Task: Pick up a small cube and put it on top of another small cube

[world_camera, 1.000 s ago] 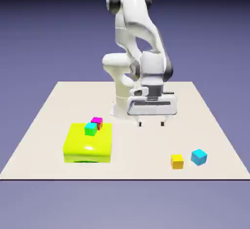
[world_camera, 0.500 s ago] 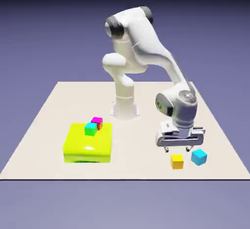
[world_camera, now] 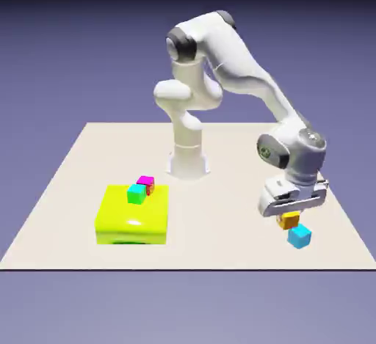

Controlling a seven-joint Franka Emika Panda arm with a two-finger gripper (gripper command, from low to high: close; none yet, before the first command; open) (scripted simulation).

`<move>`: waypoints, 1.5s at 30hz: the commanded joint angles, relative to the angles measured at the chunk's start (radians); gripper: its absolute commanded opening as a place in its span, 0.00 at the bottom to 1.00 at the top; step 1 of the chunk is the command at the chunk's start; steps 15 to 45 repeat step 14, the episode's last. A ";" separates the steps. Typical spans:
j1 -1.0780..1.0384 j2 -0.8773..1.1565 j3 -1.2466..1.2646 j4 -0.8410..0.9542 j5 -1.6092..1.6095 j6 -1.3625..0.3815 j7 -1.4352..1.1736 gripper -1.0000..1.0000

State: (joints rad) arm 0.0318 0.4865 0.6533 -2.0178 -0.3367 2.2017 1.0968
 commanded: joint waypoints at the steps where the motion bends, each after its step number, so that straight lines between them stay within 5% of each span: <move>1: 0.009 0.000 0.005 0.008 -0.007 -0.011 -0.014 0.00; 7: 0.137 0.090 -0.151 -0.023 -0.031 0.137 -0.002 0.00; 8: 0.138 0.090 -0.151 -0.023 -0.031 0.137 -0.002 1.00; 14: 0.009 0.000 0.005 0.008 -0.007 -0.011 -0.014 1.00; 45: 0.009 0.000 0.005 0.008 -0.007 -0.011 -0.014 1.00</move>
